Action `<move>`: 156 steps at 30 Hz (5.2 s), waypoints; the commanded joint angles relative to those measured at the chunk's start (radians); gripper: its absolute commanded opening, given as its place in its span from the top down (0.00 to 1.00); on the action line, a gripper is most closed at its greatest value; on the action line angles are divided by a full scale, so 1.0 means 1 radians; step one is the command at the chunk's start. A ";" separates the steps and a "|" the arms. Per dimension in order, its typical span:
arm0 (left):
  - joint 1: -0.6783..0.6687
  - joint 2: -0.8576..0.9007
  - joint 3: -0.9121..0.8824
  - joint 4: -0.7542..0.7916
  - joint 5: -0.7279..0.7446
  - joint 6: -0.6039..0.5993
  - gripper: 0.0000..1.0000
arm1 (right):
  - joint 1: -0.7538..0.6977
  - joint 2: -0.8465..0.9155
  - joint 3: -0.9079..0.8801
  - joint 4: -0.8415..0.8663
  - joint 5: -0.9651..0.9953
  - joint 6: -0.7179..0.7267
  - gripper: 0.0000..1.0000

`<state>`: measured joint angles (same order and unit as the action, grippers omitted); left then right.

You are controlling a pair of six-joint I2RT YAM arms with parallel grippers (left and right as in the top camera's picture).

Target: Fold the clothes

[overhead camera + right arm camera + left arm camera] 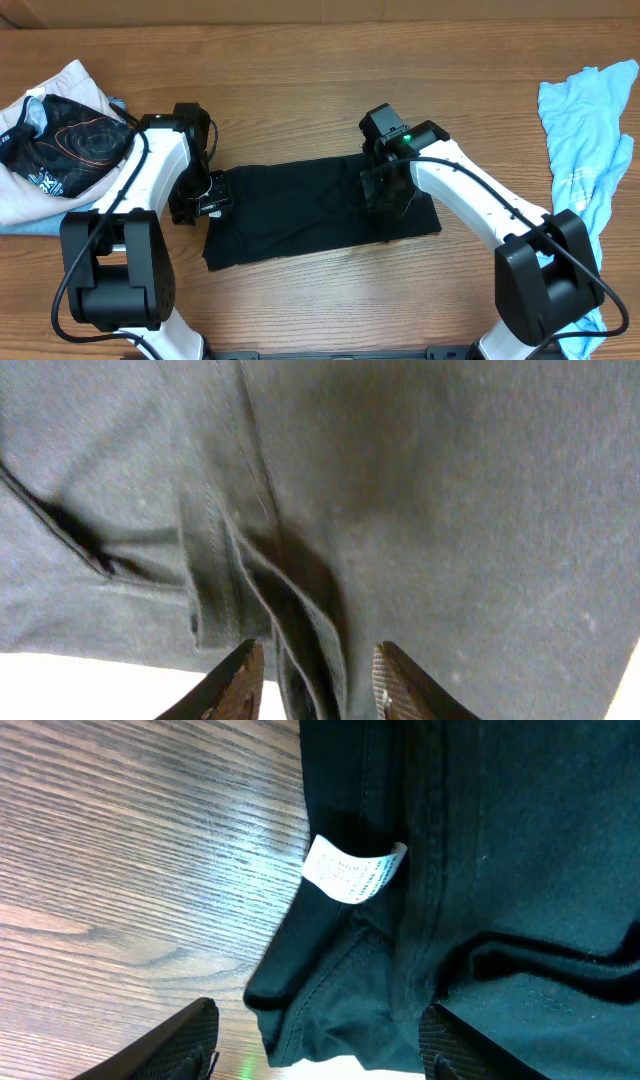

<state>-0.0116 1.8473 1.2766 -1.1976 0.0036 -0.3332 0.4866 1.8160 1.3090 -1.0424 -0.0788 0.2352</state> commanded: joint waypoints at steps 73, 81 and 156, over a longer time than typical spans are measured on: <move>0.005 -0.117 -0.385 0.472 0.181 0.090 0.06 | 0.002 -0.245 0.004 -0.031 -0.097 -0.058 0.45; 0.005 -0.117 -0.400 0.552 0.181 0.090 0.11 | 0.001 -0.245 0.004 -0.054 -0.097 -0.058 0.45; -0.203 -0.173 0.252 0.148 0.129 -0.077 0.95 | -0.161 0.047 -0.039 0.066 0.032 -0.056 0.35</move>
<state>-0.1528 1.7016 1.5043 -1.0687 0.1814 -0.3386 0.3275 1.8252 1.2766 -0.9947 -0.0483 0.1879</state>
